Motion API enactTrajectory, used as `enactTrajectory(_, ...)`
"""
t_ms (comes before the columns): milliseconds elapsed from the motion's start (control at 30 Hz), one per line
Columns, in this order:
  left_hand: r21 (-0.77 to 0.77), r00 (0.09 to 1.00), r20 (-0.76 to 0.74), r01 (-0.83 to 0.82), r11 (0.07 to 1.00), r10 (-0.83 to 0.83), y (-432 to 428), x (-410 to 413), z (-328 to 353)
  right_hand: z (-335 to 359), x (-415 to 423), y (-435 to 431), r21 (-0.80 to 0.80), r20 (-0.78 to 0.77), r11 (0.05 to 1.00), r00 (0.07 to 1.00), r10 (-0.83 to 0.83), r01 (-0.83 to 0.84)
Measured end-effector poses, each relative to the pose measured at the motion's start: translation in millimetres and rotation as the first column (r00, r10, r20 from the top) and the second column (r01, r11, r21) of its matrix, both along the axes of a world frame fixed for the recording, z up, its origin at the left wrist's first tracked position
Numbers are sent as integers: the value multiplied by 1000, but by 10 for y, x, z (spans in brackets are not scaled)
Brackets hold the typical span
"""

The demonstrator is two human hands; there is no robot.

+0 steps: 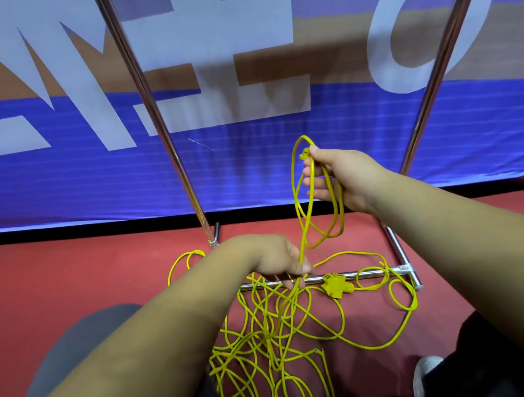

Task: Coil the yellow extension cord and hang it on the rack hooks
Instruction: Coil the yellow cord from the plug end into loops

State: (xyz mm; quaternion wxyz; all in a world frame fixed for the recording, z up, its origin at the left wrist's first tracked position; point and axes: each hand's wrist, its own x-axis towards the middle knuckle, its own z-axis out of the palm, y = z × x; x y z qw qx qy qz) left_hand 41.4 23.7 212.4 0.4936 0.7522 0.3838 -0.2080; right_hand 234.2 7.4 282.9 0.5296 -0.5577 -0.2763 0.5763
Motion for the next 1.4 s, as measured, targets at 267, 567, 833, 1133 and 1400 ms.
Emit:
enactTrajectory(267, 122, 973, -139, 199, 972, -182, -157, 100, 1, 51, 58, 14, -3, -47, 1000, 999, 11, -12)
enactTrajectory(567, 313, 846, 321, -520, 795, 427, 459, -144, 205, 174, 5, -53, -44, -128, 979, 973, 191, -198)
enactTrajectory(833, 557, 819, 474, -563, 610, 324, 599, -164, 276, 247, -127, -173, -50, -83, 940, 939, 333, -337)
enactTrajectory(1133, 478, 752, 557, -638, 603, 353, 681, -172, 343, 194, 49, -156, -19, 171, 938, 923, 344, -345)
enactTrajectory(1400, 488, 749, 481, -661, 571, 456, 742, -149, 289, 134, 43, -128, -72, 256, 942, 907, 335, -328)
